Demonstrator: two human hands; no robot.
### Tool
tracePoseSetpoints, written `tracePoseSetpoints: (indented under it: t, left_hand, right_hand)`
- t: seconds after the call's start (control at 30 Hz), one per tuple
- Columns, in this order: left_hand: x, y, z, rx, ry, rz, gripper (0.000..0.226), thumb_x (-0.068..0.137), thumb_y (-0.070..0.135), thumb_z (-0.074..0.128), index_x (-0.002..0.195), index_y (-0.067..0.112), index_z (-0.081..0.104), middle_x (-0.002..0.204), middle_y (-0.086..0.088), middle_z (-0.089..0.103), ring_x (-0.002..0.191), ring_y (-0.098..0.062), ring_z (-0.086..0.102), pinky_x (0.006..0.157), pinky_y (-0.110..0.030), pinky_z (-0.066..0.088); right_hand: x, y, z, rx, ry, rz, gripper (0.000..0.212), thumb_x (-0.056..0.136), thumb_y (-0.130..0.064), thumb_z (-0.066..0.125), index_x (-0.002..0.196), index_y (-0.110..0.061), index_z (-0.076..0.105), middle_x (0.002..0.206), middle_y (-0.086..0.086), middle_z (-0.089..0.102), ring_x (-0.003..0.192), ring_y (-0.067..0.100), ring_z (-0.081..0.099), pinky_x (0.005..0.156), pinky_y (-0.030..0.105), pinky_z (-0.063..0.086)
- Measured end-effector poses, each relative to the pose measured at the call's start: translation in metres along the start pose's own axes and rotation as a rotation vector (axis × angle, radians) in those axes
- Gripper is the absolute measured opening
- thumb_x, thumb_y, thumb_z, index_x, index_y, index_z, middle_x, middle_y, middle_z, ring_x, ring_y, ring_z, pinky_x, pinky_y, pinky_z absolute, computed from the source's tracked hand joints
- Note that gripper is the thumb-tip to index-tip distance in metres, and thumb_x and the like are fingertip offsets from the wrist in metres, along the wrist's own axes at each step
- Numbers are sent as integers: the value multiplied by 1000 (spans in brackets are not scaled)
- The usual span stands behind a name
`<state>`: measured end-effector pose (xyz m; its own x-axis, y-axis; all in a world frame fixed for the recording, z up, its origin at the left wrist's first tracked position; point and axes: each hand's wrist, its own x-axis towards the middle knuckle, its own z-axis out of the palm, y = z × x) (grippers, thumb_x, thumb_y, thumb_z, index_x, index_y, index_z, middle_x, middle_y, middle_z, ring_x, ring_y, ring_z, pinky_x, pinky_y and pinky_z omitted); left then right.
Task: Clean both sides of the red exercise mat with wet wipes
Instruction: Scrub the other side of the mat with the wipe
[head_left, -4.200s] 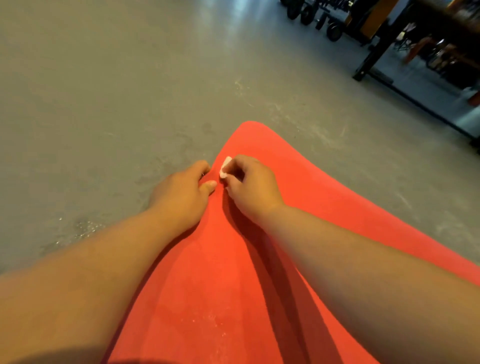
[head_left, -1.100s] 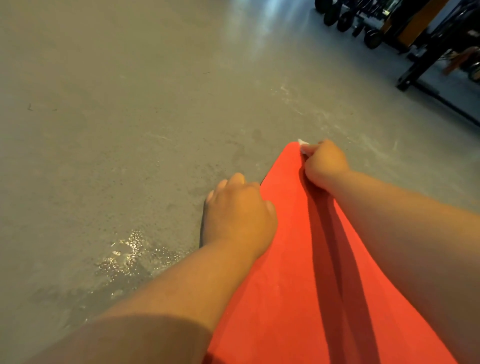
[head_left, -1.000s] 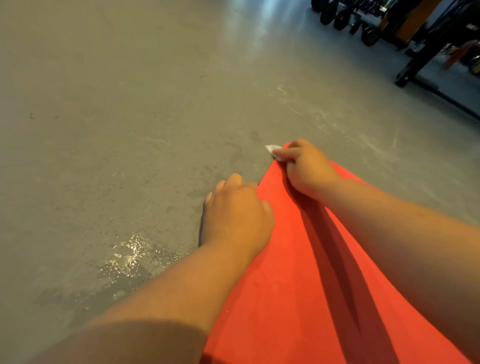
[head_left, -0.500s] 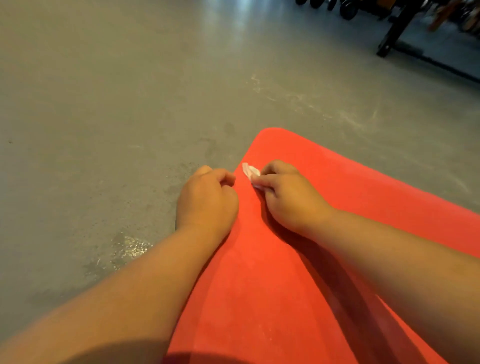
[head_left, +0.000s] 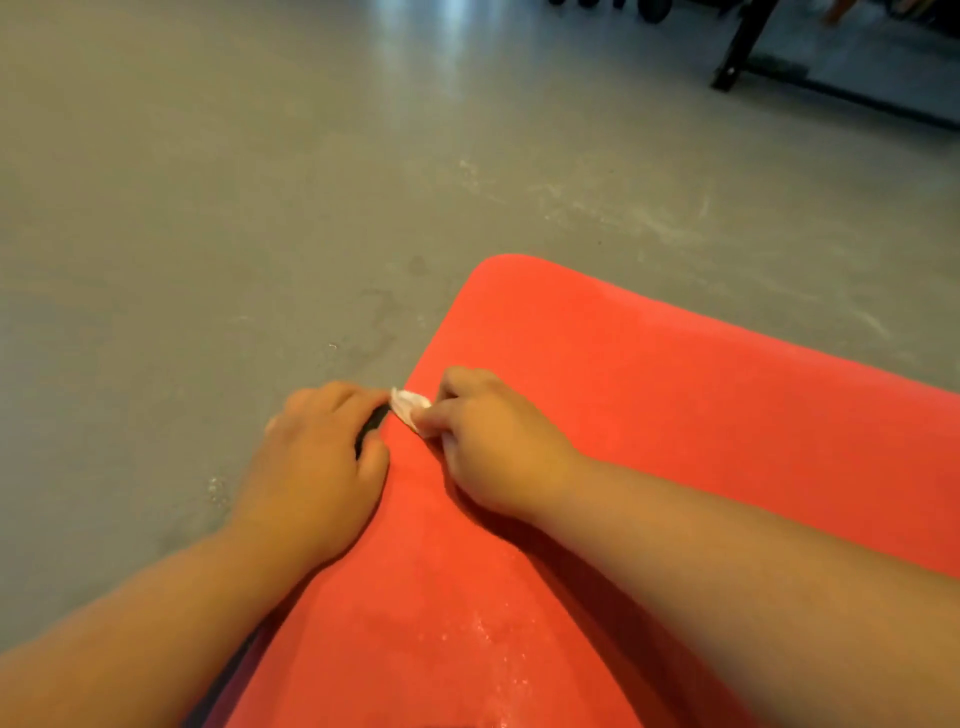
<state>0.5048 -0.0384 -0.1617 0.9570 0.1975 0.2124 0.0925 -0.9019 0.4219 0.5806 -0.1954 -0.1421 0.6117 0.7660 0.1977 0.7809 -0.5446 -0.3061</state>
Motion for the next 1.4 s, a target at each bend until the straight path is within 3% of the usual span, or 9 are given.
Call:
tracePoseSetpoints:
  t: [0.23,0.43,0.53,0.7,0.9,1.0,1.17,1.23,1.4]
  left_hand:
    - [2,5,3,7,72,-52,40,76,25,38,98,18,71,101,-1,63,96,-29,53,85,-39,43]
    - [3,1,5,-53,100,-21,46,71,28,29,89,16,69,92,-5,62,86,-32,54,75,-43,47]
    - [2,0,5,-47,101,-24,45,72,25,30,93,16,70,97,-5,63,92,-31,54,81,-42,47]
    - [2,0,6,-68,97,-54,40,73,17,38,96,15,71,101,-4,63,96,-30,52,85,-40,44]
    - [4,-1,0,-183,79,-82,27,65,19,41,80,15,63,91,-5,62,90,-29,52,80,-38,44]
    - [5,-3,-2,-351,136,-167,32,64,16,41,84,16,66,90,-3,65,92,-25,57,81,-33,46]
    - [6,0,-2,-423,149,-202,41,63,13,36,94,15,64,95,-2,66,95,-24,62,86,-37,49]
    - [6,0,-3,-444,163,-215,42,64,13,35,97,17,60,97,1,64,94,-20,62,84,-37,49]
    - [5,3,-6,-462,165,-209,46,69,19,36,110,23,58,104,5,63,95,-17,59,84,-35,48]
  right_hand:
    - [48,71,-12,-199,148,561,28,85,-8,50,102,-4,72,106,19,59,101,35,56,84,35,39]
    - [8,-12,-2,82,-90,-27,24,75,-10,53,85,-11,75,84,9,62,81,28,58,70,34,43]
    - [22,15,-5,-25,-28,10,26,78,-10,55,95,-11,75,89,13,65,87,31,60,75,34,40]
    - [57,69,-4,-130,184,513,29,84,-8,48,98,-9,73,101,20,62,95,36,57,72,33,35]
    - [-14,-33,13,134,-33,-37,28,80,-10,51,94,-14,75,87,7,62,84,26,56,76,30,40]
    - [-3,-4,2,76,18,-1,29,78,-10,53,96,-13,76,85,10,64,82,28,60,74,28,40]
    - [52,46,-2,-49,135,478,30,81,-12,49,96,-9,75,98,21,64,94,36,58,69,31,31]
    - [53,21,5,13,84,369,24,78,-12,49,83,-8,73,89,19,63,90,34,58,65,31,32]
    - [11,-27,5,198,-80,6,24,81,-8,60,98,-15,76,94,7,65,90,23,59,81,33,43]
